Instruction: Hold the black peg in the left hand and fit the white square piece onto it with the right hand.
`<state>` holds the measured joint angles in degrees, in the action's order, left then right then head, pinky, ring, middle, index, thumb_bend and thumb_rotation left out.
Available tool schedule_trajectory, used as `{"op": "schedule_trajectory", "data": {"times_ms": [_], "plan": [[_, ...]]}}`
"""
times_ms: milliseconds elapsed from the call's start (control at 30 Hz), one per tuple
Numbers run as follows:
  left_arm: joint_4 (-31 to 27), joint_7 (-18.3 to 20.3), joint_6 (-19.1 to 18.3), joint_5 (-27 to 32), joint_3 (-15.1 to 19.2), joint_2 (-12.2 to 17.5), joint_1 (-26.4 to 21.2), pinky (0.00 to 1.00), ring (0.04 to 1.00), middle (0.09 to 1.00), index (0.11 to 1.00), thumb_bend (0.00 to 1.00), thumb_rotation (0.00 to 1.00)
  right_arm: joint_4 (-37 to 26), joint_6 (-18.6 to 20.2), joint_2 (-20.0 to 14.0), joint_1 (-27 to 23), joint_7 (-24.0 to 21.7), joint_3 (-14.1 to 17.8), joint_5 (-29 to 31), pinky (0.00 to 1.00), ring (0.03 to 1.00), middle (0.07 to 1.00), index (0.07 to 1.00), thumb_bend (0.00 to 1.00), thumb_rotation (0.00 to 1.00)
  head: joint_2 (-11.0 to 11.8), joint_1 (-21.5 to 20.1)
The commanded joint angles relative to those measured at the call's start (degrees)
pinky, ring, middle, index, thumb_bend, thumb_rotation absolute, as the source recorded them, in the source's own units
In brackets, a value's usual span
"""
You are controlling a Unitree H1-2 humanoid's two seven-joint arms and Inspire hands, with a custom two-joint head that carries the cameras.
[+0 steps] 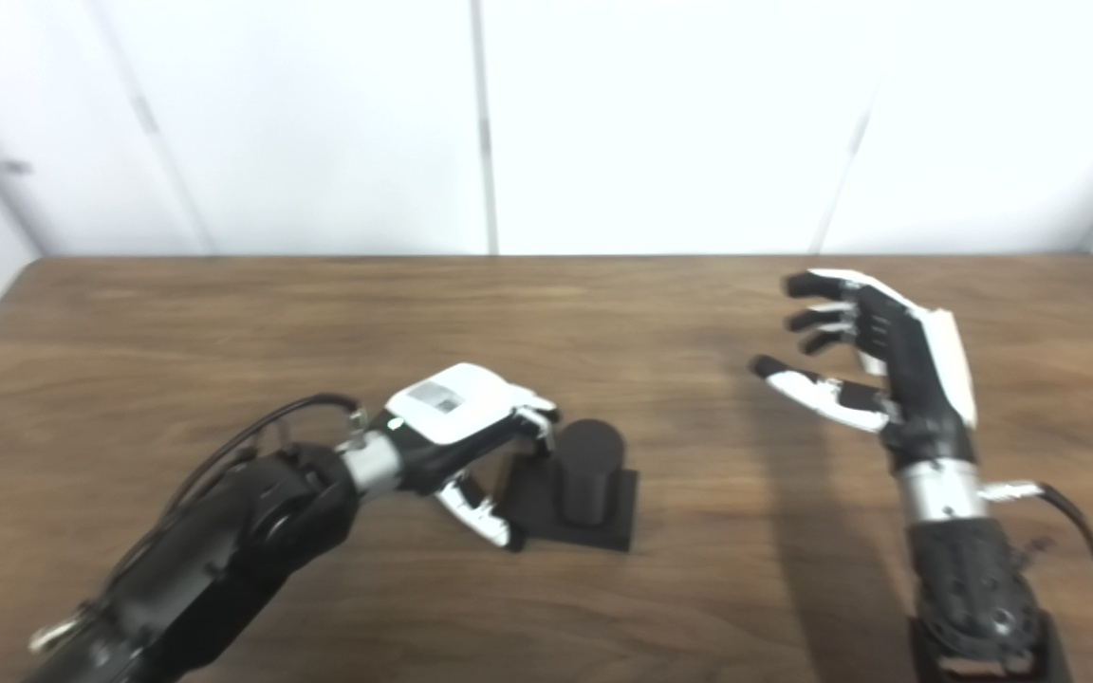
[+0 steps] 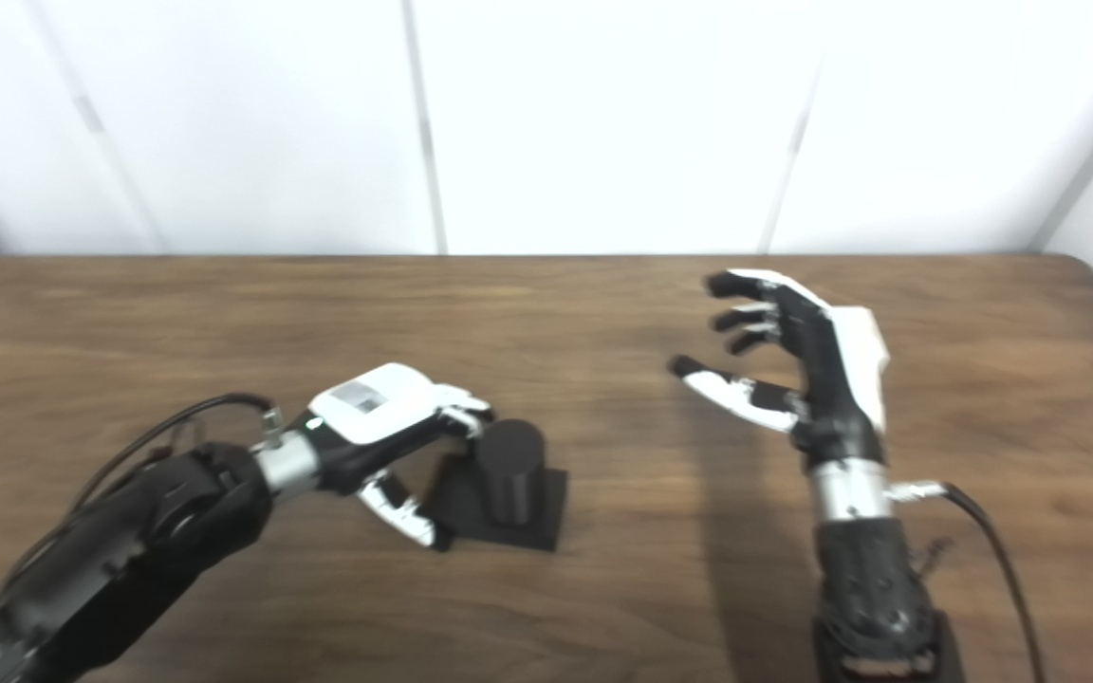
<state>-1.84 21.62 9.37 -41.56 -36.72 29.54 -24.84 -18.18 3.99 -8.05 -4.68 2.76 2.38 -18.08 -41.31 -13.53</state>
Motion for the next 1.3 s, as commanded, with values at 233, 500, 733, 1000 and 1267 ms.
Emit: {"op": "schedule_trajectory", "data": {"times_ms": [233,500,733,1000,1267], "plan": [[3.2,0.8,6.8,-9.6,-4.1,2.9,3.3,0.78,0.868,0.866,0.493,0.52,0.07,-5.3,6.2,-8.8,-8.8,-6.6,0.3,-3.9,0.49,0.614,0.707,0.672,0.6,0.0,2.5,-4.7],[3.0,-0.5,7.8,-9.9,-3.2,3.9,4.4,0.76,0.859,0.856,0.492,0.52,0.07,-5.9,17.9,-26.6,-18.4,-25.5,-5.1,-11.6,0.61,0.777,0.846,0.781,0.71,0.08,4.9,-7.8],[2.9,-0.5,7.6,-9.6,-3.1,4.4,5.2,0.77,0.864,0.86,0.492,0.52,0.07,-1.7,20.4,-37.2,-24.9,-37.0,-11.9,-17.5,0.78,0.885,0.913,0.854,0.85,0.12,5.9,-9.3],[2.9,-1.7,8.3,-9.0,-2.0,4.6,5.9,0.75,0.855,0.856,0.492,0.52,0.06,6.5,18.9,-41.8,-31.6,-46.1,-20.5,-29.1,0.93,0.994,0.994,0.918,0.92,0.14,6.9,-11.0],[2.7,-1.6,9.2,-8.5,-1.2,4.8,6.7,0.77,0.862,0.855,0.492,0.52,0.06,15.1,16.3,-40.1,-35.7,-48.4,-25.2,-37.6,0.94,0.991,0.988,0.93,0.91,0.14,7.3,-11.5]]}}
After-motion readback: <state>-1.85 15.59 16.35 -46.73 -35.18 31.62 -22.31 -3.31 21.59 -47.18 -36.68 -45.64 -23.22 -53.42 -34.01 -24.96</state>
